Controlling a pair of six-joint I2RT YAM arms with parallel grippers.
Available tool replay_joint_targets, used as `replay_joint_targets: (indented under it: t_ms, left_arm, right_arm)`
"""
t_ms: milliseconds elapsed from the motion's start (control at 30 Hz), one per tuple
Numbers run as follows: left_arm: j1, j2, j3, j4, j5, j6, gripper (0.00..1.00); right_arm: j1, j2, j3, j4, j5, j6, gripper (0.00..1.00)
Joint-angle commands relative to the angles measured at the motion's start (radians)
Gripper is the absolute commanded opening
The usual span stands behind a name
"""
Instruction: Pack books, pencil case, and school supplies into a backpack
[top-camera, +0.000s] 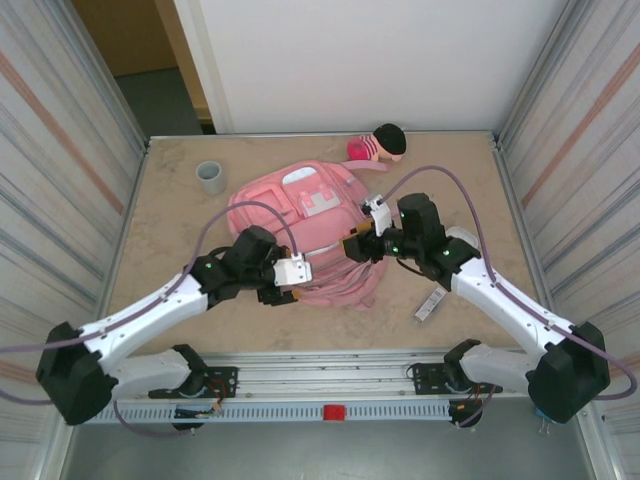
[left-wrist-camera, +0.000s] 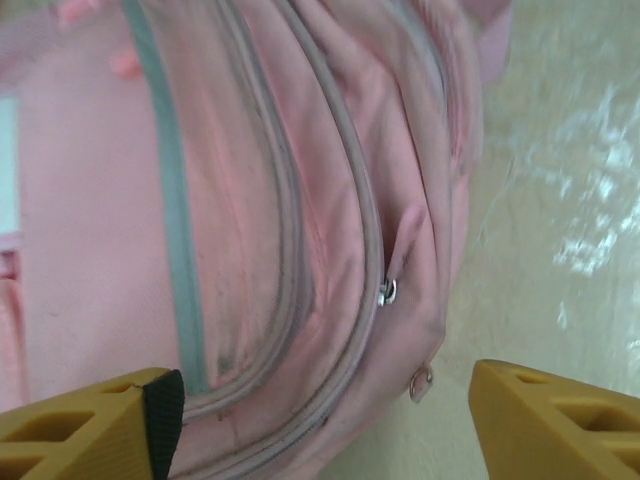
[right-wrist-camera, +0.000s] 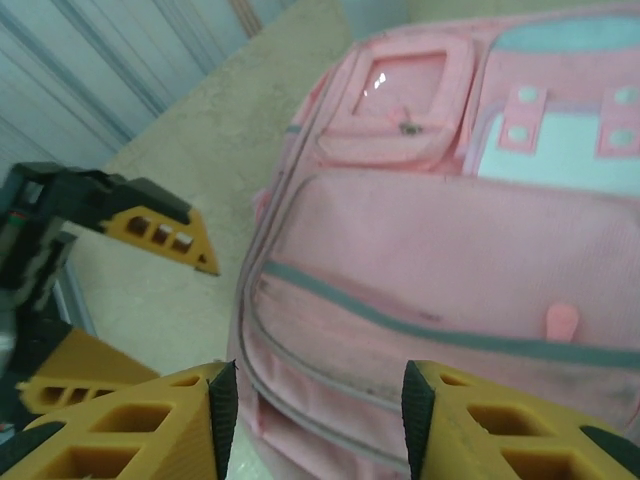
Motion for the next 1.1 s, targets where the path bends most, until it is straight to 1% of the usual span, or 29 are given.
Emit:
replay_joint_targets:
  t_ms: [0,100,133,233,367,500,533,600,733,767,833,900,967,1000,1067]
  left_arm:
    - [0.025,0.027,0.005,0.062,-0.019,0.129,0.81]
    - [0.045,0.069,0.004,0.164,-0.013,0.127,0.84]
    - [0.051,0.089,0.009,0.174,-0.014,0.132,0.85]
    - [0.069,0.141,0.032,0.18,-0.023,0.156,0.87]
    - [0.095,0.192,0.052,0.167,0.013,0.199,0.87]
    - [0.11,0.242,0.068,0.172,0.001,0.222,0.87]
    - [0.113,0.25,0.07,0.182,0.008,0.218,0.86]
    - [0.115,0.267,0.072,0.21,0.034,0.205,0.79]
    - [0.115,0.308,0.07,0.238,0.057,0.202,0.73]
    - [0.115,0.313,0.068,0.241,0.055,0.201,0.69]
    - [0.116,0.299,0.072,0.238,0.067,0.187,0.56]
    - [0.117,0.263,0.096,0.197,0.101,0.144,0.43]
    - [0.124,0.228,0.132,0.148,0.149,0.079,0.21]
    - [0.128,0.207,0.148,0.128,0.17,0.041,0.14]
    - [0.135,0.176,0.16,0.121,0.205,-0.016,0.07]
  right_arm:
    - [-0.001,-0.043,-0.058,0.049,-0.001,0.136,0.48]
    - [0.001,-0.061,-0.105,0.074,0.001,0.182,0.48]
    - [0.003,-0.064,-0.115,0.078,0.002,0.192,0.48]
    - [0.014,-0.078,-0.14,0.085,0.012,0.206,0.48]
    - [0.019,-0.088,-0.152,0.079,0.026,0.205,0.49]
    - [0.019,-0.089,-0.155,0.082,0.027,0.208,0.49]
    - [0.02,-0.087,-0.155,0.083,0.025,0.209,0.49]
    - [0.023,-0.082,-0.157,0.086,0.021,0.215,0.49]
    - [0.038,-0.076,-0.16,0.084,0.025,0.224,0.5]
    - [0.041,-0.076,-0.161,0.083,0.028,0.227,0.49]
    - [0.049,-0.076,-0.159,0.07,0.045,0.241,0.5]
    - [0.056,-0.076,-0.156,0.05,0.058,0.261,0.5]
    - [0.068,-0.076,-0.157,0.04,0.061,0.283,0.5]
    - [0.076,-0.077,-0.157,0.035,0.067,0.298,0.5]
    - [0.104,-0.076,-0.16,0.031,0.074,0.335,0.5]
